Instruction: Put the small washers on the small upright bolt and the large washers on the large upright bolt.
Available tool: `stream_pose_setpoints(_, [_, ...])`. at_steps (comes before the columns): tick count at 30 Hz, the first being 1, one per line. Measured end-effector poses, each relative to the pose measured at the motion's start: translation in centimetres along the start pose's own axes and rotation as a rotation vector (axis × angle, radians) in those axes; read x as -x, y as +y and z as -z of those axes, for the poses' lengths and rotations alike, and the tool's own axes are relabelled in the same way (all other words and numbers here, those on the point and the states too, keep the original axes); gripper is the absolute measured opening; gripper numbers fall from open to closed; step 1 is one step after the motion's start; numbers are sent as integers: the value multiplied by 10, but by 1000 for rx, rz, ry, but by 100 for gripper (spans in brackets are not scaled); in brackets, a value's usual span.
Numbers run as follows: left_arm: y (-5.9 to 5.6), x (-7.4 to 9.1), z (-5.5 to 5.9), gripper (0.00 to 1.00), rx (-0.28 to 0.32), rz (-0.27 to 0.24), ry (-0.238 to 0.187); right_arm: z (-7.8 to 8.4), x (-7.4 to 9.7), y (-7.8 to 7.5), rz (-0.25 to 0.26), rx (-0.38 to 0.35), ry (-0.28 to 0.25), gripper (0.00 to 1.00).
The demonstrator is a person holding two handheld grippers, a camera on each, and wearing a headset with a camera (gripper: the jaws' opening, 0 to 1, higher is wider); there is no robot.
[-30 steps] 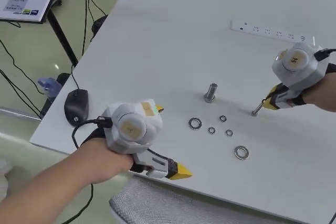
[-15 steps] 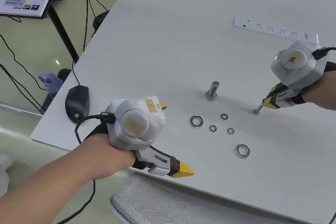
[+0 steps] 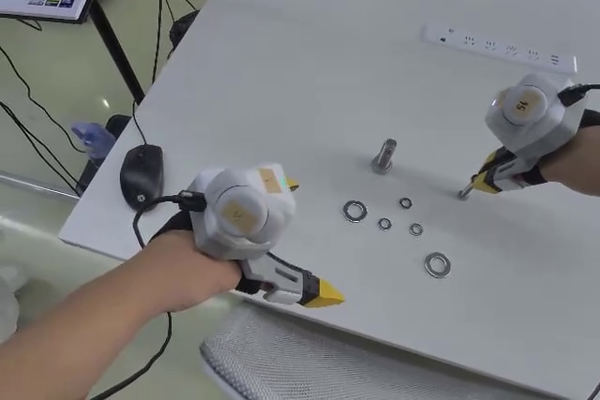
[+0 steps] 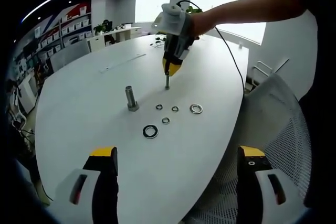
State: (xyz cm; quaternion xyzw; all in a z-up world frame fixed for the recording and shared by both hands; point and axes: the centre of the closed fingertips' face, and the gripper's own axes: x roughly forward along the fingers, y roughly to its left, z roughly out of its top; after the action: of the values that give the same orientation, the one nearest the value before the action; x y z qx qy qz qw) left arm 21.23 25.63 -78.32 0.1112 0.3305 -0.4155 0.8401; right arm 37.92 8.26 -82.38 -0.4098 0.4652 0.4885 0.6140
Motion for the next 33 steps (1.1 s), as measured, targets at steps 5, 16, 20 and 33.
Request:
stream_pose_setpoints(5, [0,0,1,95,11,0,-5,0,-4,2,6,-2,1,12])
stream_pose_setpoints(16, [1,-2,4,94,16,2,3,4,-22,5,1,10,14,12])
stream_pose_setpoints(20, [3,-1,6,94,16,3,8,5,-28,4,5,12,19,12])
stream_pose_setpoints(33, [7,2,12,93,15,4,27,6,-40,5,-9,11,30,12])
